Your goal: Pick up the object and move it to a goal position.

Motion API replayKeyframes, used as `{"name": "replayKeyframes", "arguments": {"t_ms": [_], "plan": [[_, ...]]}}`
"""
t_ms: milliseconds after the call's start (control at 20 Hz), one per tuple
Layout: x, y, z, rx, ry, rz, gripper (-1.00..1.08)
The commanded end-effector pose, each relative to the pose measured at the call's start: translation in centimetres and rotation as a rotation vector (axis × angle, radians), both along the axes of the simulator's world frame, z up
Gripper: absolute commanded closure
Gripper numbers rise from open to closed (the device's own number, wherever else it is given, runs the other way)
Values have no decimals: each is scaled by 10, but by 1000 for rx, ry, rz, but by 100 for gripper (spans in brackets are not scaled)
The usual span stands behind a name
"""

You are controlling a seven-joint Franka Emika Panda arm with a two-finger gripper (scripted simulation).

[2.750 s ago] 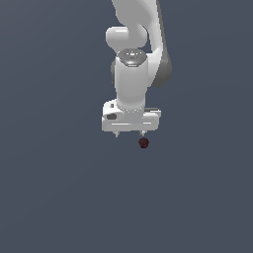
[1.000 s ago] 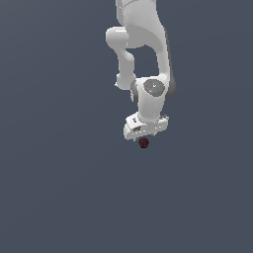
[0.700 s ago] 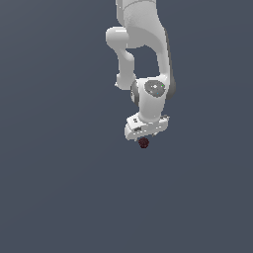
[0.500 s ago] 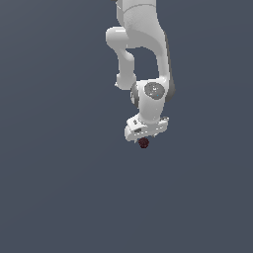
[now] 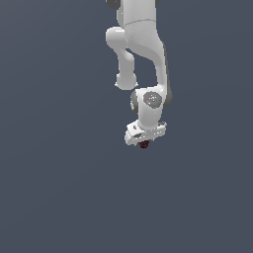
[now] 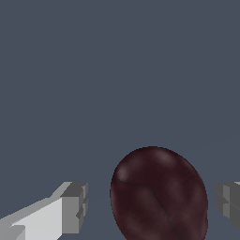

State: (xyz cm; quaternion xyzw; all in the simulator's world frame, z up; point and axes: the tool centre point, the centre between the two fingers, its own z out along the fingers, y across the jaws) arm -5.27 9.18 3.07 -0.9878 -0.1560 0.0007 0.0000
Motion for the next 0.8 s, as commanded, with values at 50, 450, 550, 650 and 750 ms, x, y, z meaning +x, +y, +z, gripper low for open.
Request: {"name": "replayKeyframes", "arguments": {"t_ms": [50, 450, 550, 650, 750], "plan": [[1, 0, -2, 0, -1, 0, 108], [1, 0, -2, 0, -1, 0, 108], [1, 0, -2, 0, -1, 0, 108], [1, 0, -1, 0, -1, 0, 108], [1, -1, 3, 0, -1, 0, 108]]}}
